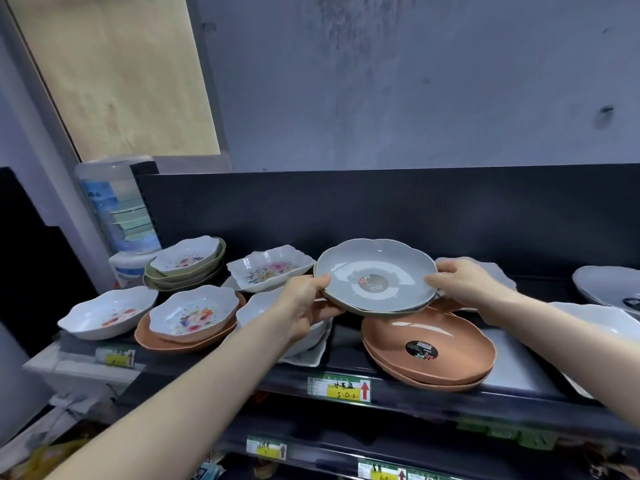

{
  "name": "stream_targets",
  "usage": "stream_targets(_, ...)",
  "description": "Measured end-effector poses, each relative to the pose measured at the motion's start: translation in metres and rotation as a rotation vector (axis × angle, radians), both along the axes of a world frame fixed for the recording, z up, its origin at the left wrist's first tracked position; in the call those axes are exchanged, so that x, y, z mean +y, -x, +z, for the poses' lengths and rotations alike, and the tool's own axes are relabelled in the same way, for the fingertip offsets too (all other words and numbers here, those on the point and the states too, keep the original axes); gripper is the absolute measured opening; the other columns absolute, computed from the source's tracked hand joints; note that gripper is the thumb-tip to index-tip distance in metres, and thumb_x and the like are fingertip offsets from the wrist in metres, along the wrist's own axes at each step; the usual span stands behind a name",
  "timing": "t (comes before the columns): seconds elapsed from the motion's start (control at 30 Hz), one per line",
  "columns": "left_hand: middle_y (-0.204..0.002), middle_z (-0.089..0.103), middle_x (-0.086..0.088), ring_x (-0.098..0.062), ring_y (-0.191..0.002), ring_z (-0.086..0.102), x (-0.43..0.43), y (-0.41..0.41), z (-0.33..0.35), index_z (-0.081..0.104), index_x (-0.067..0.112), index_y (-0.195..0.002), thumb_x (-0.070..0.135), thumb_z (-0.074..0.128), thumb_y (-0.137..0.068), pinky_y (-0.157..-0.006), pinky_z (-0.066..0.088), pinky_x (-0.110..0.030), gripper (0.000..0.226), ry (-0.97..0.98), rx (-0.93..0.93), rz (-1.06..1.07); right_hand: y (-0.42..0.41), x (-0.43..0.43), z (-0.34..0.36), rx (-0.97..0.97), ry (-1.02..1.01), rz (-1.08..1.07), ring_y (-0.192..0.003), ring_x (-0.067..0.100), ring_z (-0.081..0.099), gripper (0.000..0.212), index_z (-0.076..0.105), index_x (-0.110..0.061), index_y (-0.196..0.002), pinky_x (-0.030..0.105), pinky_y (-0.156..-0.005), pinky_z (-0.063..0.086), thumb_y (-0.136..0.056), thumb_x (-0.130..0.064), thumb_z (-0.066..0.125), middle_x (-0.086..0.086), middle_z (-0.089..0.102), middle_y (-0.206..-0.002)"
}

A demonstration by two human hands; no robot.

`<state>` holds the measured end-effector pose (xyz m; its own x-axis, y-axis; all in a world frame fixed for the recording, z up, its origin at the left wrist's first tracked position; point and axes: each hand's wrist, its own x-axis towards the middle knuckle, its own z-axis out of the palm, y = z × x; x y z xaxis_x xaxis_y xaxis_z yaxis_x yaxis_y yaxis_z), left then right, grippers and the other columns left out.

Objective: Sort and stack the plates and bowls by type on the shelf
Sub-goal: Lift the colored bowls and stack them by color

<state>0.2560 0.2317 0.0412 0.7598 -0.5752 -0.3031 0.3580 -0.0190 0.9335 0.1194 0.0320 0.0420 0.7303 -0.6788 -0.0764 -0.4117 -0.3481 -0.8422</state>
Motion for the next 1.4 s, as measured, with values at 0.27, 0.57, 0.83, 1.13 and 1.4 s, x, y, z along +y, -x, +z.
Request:
stream_targets(0.27, -0.085, 0.066, -0.012, -0.027, -0.076, 0.065, 0.014, -0.002, 0.001, 0.059, 0.006, -0.088, -0.011, 0.046, -0.086, -0.069, 0.059, -0.039, 0.021, -0.036, -0.049, -0.026, -0.014, 0.014, -0.008, 0.043, 0.076, -0.014, -0.048, 0.022, 0.061, 0.013, 0.065, 0.003, -0.079, 0.026, -0.053, 0.049, -0.082, -0.006, 0.056, 0.014, 0.066, -0.060)
stream_targets(0.57, -0.086, 0.064, -0.012, -0.022, -0.058, 0.069, 0.044, -0.022, 0.006, 0.056, 0.004, -0.104, -0.004, 0.046, -0.092, -0.056, 0.060, -0.035, 0.017, -0.090, -0.058, -0.058, -0.051, 0.041, -0.017, 0.055, 0.106, -0.015, -0.045, 0.023, 0.055, 0.017, 0.050, -0.008, -0.066, 0.021, -0.046, 0.037, -0.081, -0.001, 0.053, 0.010, 0.053, -0.056)
stream_targets(0.83, -0.067, 0.064, -0.015, -0.019, -0.045, 0.067, 0.093, -0.064, 0.018, 0.055, -0.001, -0.087, -0.016, 0.039, -0.083, -0.046, 0.058, -0.032, 0.022, -0.070, -0.061, 0.038, -0.096, 0.082, -0.007, -0.072, -0.019, 0.054, -0.060, 0.029, 0.065, 0.025, 0.063, -0.004, -0.071, 0.034, -0.066, 0.054, -0.084, -0.023, 0.053, 0.018, 0.065, -0.067)
stream_targets(1.13, -0.076, 0.066, -0.016, -0.021, -0.050, 0.069, 0.186, -0.138, 0.035, 0.056, 0.004, -0.099, -0.016, 0.039, -0.083, -0.046, 0.059, -0.033, 0.031, -0.038, -0.111, 0.170, -0.155, 0.161, 0.002, -0.076, 0.023, 0.171, -0.060, 0.020, 0.061, 0.022, 0.072, 0.005, -0.092, 0.033, -0.069, 0.057, -0.089, -0.002, 0.052, 0.013, 0.069, -0.081)
stream_targets(1.4, -0.084, 0.060, -0.017, -0.031, -0.069, 0.061, 0.268, -0.190, 0.025, 0.049, 0.000, -0.109, -0.017, 0.037, -0.086, -0.040, 0.056, -0.033, 0.032, -0.077, -0.129, 0.280, -0.225, 0.224, -0.014, 0.118, 0.551, 0.338, -0.074, 0.022, 0.060, 0.020, 0.073, -0.013, -0.072, 0.028, -0.067, 0.048, -0.078, -0.005, 0.055, 0.006, 0.072, -0.078)
